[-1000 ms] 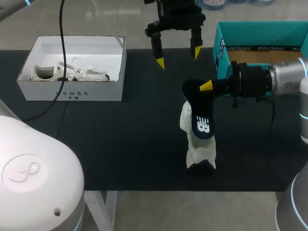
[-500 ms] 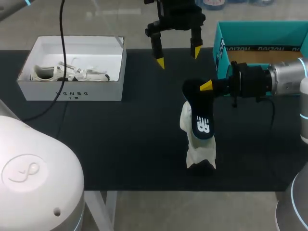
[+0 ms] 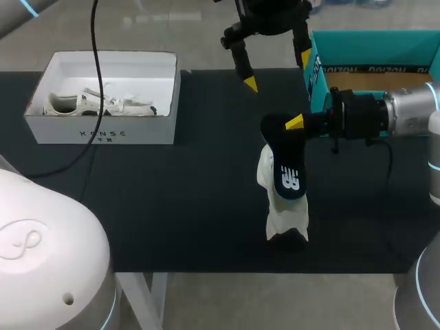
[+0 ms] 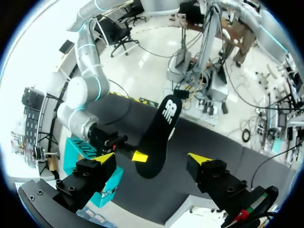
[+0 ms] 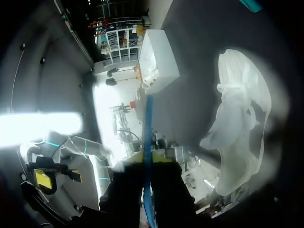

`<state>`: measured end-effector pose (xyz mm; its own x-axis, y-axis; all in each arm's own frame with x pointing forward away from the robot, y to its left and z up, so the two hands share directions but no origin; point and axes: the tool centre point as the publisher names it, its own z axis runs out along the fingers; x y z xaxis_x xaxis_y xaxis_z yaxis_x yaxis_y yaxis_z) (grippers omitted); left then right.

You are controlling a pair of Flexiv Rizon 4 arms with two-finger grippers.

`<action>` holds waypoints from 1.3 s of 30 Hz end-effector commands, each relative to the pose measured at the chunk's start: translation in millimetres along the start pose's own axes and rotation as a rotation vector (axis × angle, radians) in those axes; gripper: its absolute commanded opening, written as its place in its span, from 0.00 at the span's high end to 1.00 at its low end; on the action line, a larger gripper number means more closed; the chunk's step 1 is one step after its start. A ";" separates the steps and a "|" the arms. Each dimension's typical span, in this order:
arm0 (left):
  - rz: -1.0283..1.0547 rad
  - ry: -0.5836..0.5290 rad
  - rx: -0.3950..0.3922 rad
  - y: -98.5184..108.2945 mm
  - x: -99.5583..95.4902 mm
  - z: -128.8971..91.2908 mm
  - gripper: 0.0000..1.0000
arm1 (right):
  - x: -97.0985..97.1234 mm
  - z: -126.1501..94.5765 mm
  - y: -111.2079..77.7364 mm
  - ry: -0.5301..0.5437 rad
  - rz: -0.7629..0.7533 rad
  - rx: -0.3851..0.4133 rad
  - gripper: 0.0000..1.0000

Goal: Take the shoe out of the shoebox, open the shoe tongue, remove and reinsert the insole, then place the shoe into the shoebox

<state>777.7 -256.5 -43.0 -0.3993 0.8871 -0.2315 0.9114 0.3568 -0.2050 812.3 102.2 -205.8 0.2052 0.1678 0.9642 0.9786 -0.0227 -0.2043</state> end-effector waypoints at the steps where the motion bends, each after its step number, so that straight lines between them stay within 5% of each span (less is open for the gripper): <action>1: -0.044 -0.404 0.020 -14.4 26.4 -1.8 0.00 | 0.1 0.4 -0.6 -0.001 0.001 -0.002 1.00; 13: -0.123 -0.884 0.278 11.7 62.9 25.0 0.00 | 0.1 0.4 -0.6 -0.001 0.001 -0.002 1.00; 24: 0.011 -1.160 0.564 32.2 84.7 52.6 0.00 | 0.1 0.4 -0.6 -0.001 0.001 -0.002 1.00; 35: 0.076 -1.295 0.586 14.9 90.4 86.2 0.00 | 0.1 0.4 -0.6 -0.001 0.001 -0.002 1.00; 39: -0.049 -1.186 0.554 16.7 84.2 96.7 0.00 | 0.1 0.4 -0.6 -0.001 0.001 -0.002 1.00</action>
<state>750.2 -198.8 -150.1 -0.4279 0.5176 -0.7409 0.8553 -0.0331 -0.5171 812.3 102.1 -205.8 0.2052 0.1677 0.9642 0.9786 -0.0228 -0.2043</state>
